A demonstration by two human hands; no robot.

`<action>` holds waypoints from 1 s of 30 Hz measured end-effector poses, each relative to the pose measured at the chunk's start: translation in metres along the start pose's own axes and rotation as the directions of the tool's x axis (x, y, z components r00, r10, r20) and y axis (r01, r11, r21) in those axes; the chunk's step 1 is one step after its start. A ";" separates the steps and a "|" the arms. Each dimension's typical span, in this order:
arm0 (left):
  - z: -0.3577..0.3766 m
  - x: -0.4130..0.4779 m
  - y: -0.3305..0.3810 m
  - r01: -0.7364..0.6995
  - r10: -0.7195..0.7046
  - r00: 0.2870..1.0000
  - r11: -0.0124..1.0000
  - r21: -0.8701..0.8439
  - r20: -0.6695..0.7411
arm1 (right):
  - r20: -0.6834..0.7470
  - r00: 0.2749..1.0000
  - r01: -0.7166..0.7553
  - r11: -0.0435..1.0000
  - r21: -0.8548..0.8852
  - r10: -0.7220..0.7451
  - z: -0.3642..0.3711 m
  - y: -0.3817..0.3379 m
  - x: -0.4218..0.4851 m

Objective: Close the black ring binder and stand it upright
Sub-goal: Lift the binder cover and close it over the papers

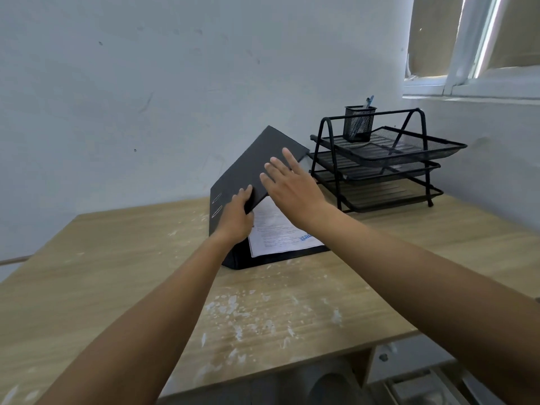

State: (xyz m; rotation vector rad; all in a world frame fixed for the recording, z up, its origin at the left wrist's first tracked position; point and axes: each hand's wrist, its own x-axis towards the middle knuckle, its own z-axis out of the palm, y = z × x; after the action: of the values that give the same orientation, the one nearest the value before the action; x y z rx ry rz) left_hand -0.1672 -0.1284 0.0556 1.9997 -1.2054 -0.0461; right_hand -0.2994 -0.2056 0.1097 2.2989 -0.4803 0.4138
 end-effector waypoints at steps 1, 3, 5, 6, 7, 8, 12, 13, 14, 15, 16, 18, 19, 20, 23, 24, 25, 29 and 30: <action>0.003 -0.001 0.001 -0.006 0.006 1.000 1.000 0.011 0.009 | 0.025 1.000 -0.012 0.999 0.031 0.012 0.003 0.001 0.003; 0.008 -0.002 0.002 -0.017 0.017 1.000 0.999 0.027 0.025 | 0.086 0.996 -0.039 0.996 0.075 0.032 0.009 0.005 0.008; 0.010 -0.001 0.003 -0.027 0.026 0.999 0.999 0.041 0.043 | 0.119 0.992 -0.049 0.996 0.071 0.040 0.016 0.010 0.011; 0.011 0.000 0.002 -0.033 0.031 0.998 0.998 0.048 0.052 | 0.126 0.991 -0.053 0.996 0.076 0.044 0.020 0.013 0.012; 0.012 0.000 0.002 -0.042 0.038 0.997 0.998 0.056 0.061 | 0.130 0.990 -0.059 0.995 0.083 0.048 0.024 0.015 0.013; 0.013 0.001 0.001 -0.051 0.046 0.996 0.997 0.060 0.070 | 0.130 0.990 -0.059 0.995 0.085 0.048 0.027 0.017 0.014; 0.014 -0.002 -0.008 -0.075 0.070 0.994 0.995 0.059 0.078 | 0.118 0.992 -0.051 0.995 0.082 0.041 0.040 0.021 0.013; 0.014 -0.003 -0.013 -0.076 0.071 0.995 0.995 0.069 0.072 | 0.122 0.991 -0.055 0.995 0.085 0.044 0.043 0.023 0.012; 0.013 -0.005 -0.018 -0.075 0.069 0.995 0.994 0.084 0.066 | 0.128 0.991 -0.059 0.994 0.089 0.047 0.046 0.024 0.009; 0.013 -0.007 -0.023 -0.071 0.065 0.996 0.992 0.103 0.060 | 0.137 0.989 -0.062 0.993 0.096 0.049 0.050 0.025 0.006; 0.013 -0.009 -0.029 -0.067 0.060 0.997 0.990 0.126 0.056 | 0.145 0.988 -0.066 0.992 0.108 0.050 0.053 0.026 0.003; 0.014 -0.014 -0.037 -0.071 0.063 0.997 0.982 0.173 0.049 | 0.153 0.987 -0.075 0.989 0.130 0.054 0.060 0.027 -0.004; 0.014 -0.016 -0.041 -0.081 0.072 0.996 0.978 0.193 0.050 | 0.156 0.986 -0.079 0.987 0.139 0.057 0.064 0.027 -0.007; 0.013 -0.017 -0.043 -0.093 0.083 0.995 0.973 0.212 0.054 | 0.161 0.985 -0.087 0.985 0.151 0.062 0.068 0.028 -0.010; 0.013 -0.018 -0.045 -0.131 0.113 0.990 0.955 0.267 0.081 | 0.193 0.978 -0.124 0.970 0.208 0.084 0.081 0.027 -0.019; 0.013 -0.018 -0.044 -0.139 0.118 0.989 0.949 0.283 0.090 | 0.205 0.975 -0.136 0.964 0.228 0.089 0.086 0.027 -0.022; 0.014 -0.018 -0.043 -0.147 0.123 0.988 0.944 0.296 0.097 | 0.217 0.972 -0.148 0.957 0.249 0.094 0.090 0.026 -0.026; 0.022 -0.014 -0.040 -0.176 0.137 0.982 0.916 0.360 0.130 | 0.278 0.954 -0.204 0.927 0.316 0.116 0.107 0.021 -0.041; 0.023 -0.013 -0.040 -0.172 0.130 0.983 0.910 0.377 0.133 | 0.288 0.951 -0.212 0.922 0.325 0.117 0.111 0.019 -0.043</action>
State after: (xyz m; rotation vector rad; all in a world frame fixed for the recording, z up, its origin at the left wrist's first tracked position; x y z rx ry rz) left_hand -0.1544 -0.1227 0.0095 2.2544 -1.5295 0.1814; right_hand -0.3295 -0.2890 0.0281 2.6898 -0.7936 0.2935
